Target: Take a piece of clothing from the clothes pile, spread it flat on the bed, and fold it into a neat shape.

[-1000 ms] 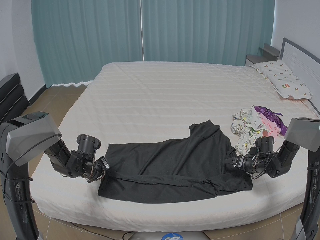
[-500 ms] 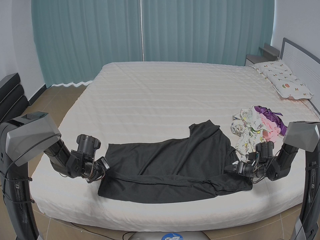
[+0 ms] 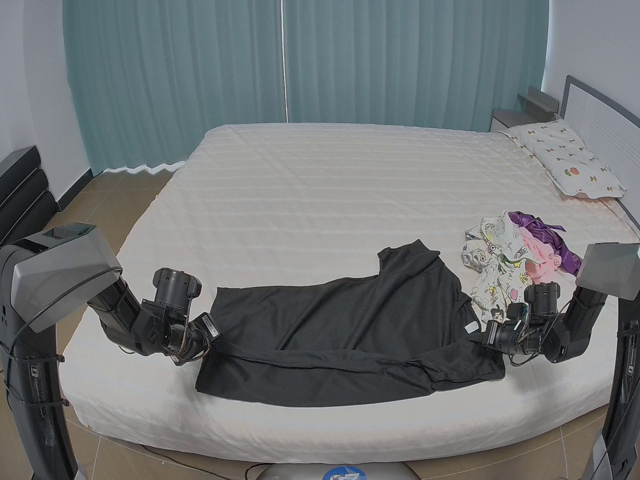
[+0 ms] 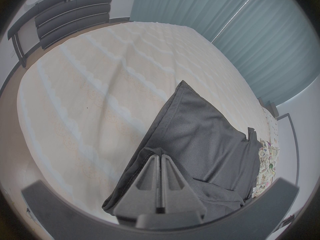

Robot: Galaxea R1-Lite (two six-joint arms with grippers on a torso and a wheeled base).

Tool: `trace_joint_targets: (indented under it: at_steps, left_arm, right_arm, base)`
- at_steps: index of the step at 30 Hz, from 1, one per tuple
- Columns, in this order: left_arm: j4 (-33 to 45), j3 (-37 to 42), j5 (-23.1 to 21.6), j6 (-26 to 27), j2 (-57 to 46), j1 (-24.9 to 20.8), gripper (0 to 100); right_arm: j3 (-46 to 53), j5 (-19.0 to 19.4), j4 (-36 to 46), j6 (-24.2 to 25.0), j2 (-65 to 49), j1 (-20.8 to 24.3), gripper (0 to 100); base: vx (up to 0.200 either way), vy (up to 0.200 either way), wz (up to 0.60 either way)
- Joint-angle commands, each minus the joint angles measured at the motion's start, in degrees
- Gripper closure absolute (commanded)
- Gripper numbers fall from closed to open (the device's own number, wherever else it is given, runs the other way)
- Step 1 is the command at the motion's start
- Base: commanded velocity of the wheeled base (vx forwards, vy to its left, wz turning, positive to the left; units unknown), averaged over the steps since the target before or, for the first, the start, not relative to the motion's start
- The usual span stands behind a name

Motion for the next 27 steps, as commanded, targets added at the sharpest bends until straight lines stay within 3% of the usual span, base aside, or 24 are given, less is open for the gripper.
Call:
trace_joint_targets:
  at_steps: [1, 8, 20, 27]
  left_arm:
    - [0.0, 0.2, 0.1, 0.0, -0.1, 0.7, 100]
    - [0.0, -0.5, 0.1, 0.0, -0.1, 1.9, 100]
    - [0.9, -3.3, 0.2, 0.1, 3.5, 2.2, 100]
    - [6.6, -5.9, 0.2, 0.3, 3.6, 2.1, 100]
  right_arm:
    - [1.7, 0.2, -2.9, 0.8, -0.5, -1.1, 100]
    - [4.0, 0.3, -12.0, 5.7, 0.1, -1.9, 100]
    - [4.2, -0.3, -16.9, 5.8, 3.9, -1.7, 100]
    - [2.5, -0.5, -19.3, 5.8, 5.9, -1.4, 100]
  base:
    - [0.000, 0.000, 0.00]
    - [0.000, 0.000, 0.00]
    - [0.000, 0.000, 0.00]
    - [0.000, 0.000, 0.00]
